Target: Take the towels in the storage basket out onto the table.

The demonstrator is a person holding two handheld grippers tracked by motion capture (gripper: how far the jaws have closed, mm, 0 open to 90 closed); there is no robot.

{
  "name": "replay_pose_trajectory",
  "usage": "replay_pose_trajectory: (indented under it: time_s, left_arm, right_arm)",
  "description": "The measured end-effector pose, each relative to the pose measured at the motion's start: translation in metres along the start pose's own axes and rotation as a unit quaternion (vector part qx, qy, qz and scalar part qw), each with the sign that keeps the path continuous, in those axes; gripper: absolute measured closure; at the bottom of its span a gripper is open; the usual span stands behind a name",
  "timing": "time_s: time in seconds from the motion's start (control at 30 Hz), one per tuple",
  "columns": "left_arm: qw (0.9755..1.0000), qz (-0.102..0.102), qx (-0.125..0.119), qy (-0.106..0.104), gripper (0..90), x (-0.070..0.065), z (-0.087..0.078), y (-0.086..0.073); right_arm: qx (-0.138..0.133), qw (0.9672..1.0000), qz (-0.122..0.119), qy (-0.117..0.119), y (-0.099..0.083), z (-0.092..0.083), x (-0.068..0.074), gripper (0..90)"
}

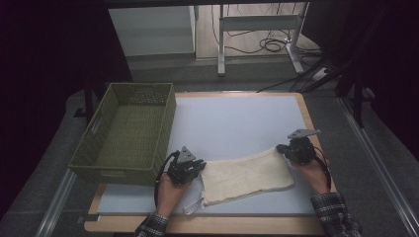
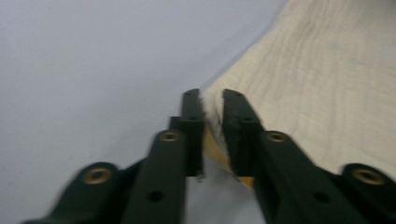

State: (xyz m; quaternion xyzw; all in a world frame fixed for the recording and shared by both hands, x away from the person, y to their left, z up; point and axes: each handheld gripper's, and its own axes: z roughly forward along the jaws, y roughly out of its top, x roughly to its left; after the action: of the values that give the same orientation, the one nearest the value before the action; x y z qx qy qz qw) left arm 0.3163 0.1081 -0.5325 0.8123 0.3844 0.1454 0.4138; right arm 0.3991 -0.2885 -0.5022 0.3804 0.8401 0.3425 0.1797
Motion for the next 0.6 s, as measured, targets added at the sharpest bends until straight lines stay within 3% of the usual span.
replay_pose_trajectory:
  time_s: [0.13,0.33,0.47,0.6]
  left_arm:
    - [0.9999,-0.002,0.005,0.014,58.0,0.002,0.010,-0.002]
    - [0.9987,0.003,0.024,0.046,47.1,0.001,0.018,-0.001]
    - [0.9986,-0.028,0.030,0.033,39.2,0.008,0.018,-0.001]
    - [0.9982,-0.024,0.030,0.045,37.2,0.007,0.019,-0.001]
  right_arm:
    - [-0.001,0.9997,0.019,0.015,-0.006,0.006,-0.002,84.5]
    - [-0.010,0.9993,0.030,0.023,-0.013,-0.001,-0.004,80.7]
    - [-0.016,0.9989,0.032,0.030,-0.020,-0.009,-0.001,76.4]
    - [-0.023,0.9986,0.035,0.032,-0.027,-0.019,0.002,70.8]
